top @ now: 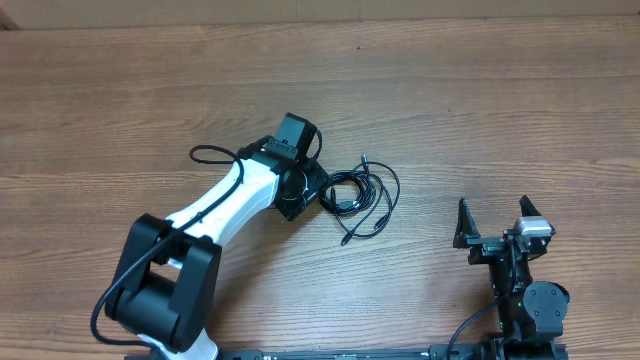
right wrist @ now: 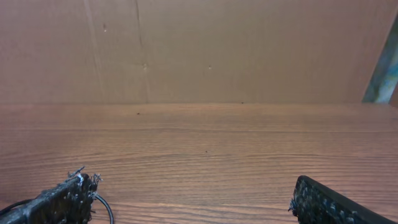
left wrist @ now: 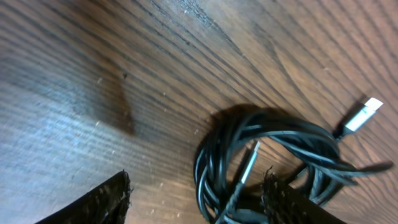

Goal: Untangle cables
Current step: 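Reach the left gripper forward to the black cable bundle, then grasp the cable bundle with the left gripper and lift it, then carry the lifted bundle rightward toward the right gripper, then move the right gripper in and grasp a cable strand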

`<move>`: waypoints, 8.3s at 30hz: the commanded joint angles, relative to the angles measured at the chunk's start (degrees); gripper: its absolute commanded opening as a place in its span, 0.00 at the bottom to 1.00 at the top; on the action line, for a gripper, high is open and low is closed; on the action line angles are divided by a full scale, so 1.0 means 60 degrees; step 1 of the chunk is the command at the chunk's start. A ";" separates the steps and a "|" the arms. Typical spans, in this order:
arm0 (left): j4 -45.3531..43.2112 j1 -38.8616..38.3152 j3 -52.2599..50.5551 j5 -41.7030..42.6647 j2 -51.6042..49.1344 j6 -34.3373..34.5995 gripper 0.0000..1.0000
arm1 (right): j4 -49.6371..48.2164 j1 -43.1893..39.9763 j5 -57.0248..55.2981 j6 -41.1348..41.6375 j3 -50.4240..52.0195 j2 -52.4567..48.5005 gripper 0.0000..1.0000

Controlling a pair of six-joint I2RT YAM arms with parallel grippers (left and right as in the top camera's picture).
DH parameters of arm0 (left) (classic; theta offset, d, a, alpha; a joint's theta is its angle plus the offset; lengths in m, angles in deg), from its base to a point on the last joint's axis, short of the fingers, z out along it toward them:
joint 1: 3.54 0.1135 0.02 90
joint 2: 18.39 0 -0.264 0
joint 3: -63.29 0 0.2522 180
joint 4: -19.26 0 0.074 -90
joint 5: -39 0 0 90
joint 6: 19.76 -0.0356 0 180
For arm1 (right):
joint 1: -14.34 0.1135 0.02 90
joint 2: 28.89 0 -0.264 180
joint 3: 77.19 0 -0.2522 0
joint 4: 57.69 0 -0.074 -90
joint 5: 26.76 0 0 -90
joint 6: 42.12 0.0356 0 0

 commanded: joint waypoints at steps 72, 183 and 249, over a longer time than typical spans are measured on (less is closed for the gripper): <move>0.3541 0.0809 0.2958 -0.1504 0.3432 -0.4557 0.04 | -0.0339 0.0044 0.2546 0.4419 0.0102 0.0106 1.00; 0.1807 -0.1228 0.2965 -0.1770 0.3231 -0.8266 0.04 | -0.0346 0.0430 0.4131 0.9919 0.0098 -0.3249 0.04; 0.3639 -0.1257 0.2962 -0.2743 0.3027 -0.2681 0.04 | -0.3133 0.3344 0.4226 1.8098 -0.3085 -0.9508 1.00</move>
